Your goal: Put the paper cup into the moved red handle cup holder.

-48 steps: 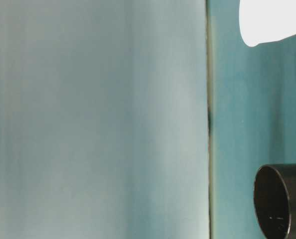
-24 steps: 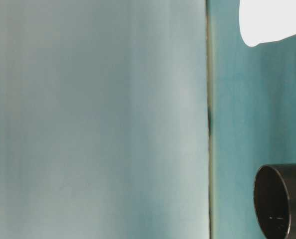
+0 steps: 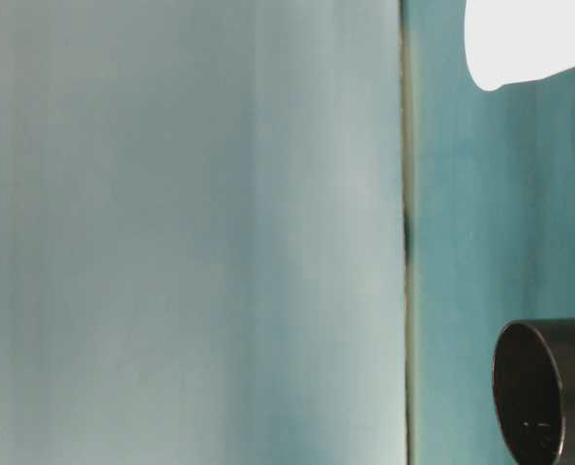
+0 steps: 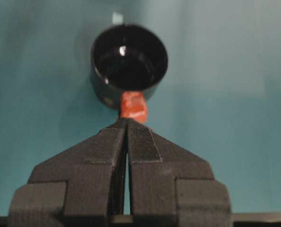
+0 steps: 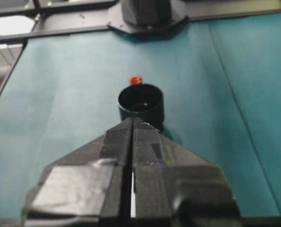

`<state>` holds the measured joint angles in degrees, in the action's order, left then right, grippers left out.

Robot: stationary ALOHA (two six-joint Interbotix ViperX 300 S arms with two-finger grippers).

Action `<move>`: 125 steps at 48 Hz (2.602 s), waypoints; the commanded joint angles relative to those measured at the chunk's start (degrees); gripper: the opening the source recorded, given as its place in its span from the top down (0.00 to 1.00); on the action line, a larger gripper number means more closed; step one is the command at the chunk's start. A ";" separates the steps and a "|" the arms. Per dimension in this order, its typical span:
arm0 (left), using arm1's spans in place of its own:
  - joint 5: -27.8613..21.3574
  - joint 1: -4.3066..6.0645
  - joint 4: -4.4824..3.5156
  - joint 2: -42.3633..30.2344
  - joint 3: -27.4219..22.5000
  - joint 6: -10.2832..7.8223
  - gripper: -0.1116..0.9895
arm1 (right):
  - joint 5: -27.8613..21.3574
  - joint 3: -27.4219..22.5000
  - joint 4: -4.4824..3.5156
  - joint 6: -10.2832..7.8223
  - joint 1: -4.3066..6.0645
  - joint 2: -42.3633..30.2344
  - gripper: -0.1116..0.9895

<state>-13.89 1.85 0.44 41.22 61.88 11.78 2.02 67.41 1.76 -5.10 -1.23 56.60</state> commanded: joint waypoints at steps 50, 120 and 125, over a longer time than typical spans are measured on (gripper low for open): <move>-4.39 2.02 0.62 -19.60 -10.11 10.02 0.87 | -0.70 -0.97 0.18 -0.44 0.62 -0.26 0.99; -0.18 2.37 0.62 -34.28 -13.62 9.58 0.00 | -2.11 -0.97 0.18 -0.44 0.70 0.00 0.99; -0.26 2.29 0.62 -34.28 -13.62 8.79 0.00 | -2.11 -0.97 0.18 -0.44 0.70 0.00 0.99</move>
<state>-14.50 3.96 0.97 6.77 49.22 20.83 -0.35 67.41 1.76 -5.10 -0.62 56.87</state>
